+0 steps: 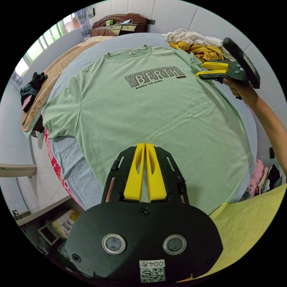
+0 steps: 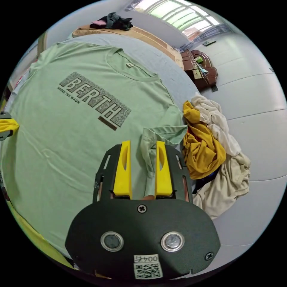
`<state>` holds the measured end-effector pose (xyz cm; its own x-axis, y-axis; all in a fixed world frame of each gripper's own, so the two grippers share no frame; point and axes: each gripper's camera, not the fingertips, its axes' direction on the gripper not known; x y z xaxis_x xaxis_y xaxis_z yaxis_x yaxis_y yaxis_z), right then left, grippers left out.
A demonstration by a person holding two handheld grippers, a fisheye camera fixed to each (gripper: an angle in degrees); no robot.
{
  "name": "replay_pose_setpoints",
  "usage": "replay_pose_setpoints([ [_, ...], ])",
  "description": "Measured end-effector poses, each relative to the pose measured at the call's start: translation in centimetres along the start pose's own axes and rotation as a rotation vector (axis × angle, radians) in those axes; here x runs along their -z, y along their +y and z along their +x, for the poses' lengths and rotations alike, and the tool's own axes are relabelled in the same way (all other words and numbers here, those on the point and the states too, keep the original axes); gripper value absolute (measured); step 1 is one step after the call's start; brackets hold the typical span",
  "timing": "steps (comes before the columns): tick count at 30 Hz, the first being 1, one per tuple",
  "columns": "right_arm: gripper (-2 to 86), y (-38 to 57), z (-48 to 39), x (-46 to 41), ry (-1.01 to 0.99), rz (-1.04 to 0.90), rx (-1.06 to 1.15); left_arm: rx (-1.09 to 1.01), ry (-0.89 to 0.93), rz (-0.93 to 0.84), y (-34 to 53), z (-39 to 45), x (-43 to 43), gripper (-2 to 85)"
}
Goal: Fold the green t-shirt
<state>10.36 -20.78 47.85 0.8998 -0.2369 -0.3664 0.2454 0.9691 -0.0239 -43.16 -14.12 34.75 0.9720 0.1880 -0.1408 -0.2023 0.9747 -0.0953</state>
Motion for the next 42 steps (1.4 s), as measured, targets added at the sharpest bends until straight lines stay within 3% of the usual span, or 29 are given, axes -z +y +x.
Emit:
replay_pose_setpoints([
  [2, 16.3, 0.1, -0.7, 1.2, -0.102, -0.061, -0.048, 0.008, 0.011, -0.009, -0.2, -0.4, 0.2, 0.3],
  [7, 17.4, 5.2, -5.3, 2.2, -0.655, -0.376, -0.165, -0.024, -0.018, -0.043, -0.8, -0.5, 0.5, 0.3],
  [9, 16.2, 7.4, -8.0, 2.4, -0.704, -0.434, -0.222, -0.064, -0.046, -0.043, -0.9, -0.3, 0.6, 0.2],
  [15, 11.4, 8.7, -13.9, 4.7, -0.477, -0.458, -0.369, -0.105, -0.005, -0.040, -0.8, -1.7, 1.0, 0.2],
  [20, 13.8, 8.6, -14.5, 4.6, -0.452, -0.523, -0.477, -0.242, 0.152, -0.047, -0.5, -5.0, 3.6, 0.2],
  [25, 16.3, 9.0, -15.2, 4.9, -0.468, -0.524, -0.540, -0.374, 0.038, 0.018, 4.2, -9.6, 7.9, 0.1],
  [32, 15.7, 9.6, -15.9, 5.4, -0.485, -0.555, -0.637, -0.287, 0.057, 0.016, 10.5, -18.4, 9.3, 0.1],
  [42, 15.2, 11.6, -17.1, 6.8, -0.453, -0.483, -0.713, -0.278, 0.101, -0.047, 6.9, -21.1, 7.6, 0.1],
])
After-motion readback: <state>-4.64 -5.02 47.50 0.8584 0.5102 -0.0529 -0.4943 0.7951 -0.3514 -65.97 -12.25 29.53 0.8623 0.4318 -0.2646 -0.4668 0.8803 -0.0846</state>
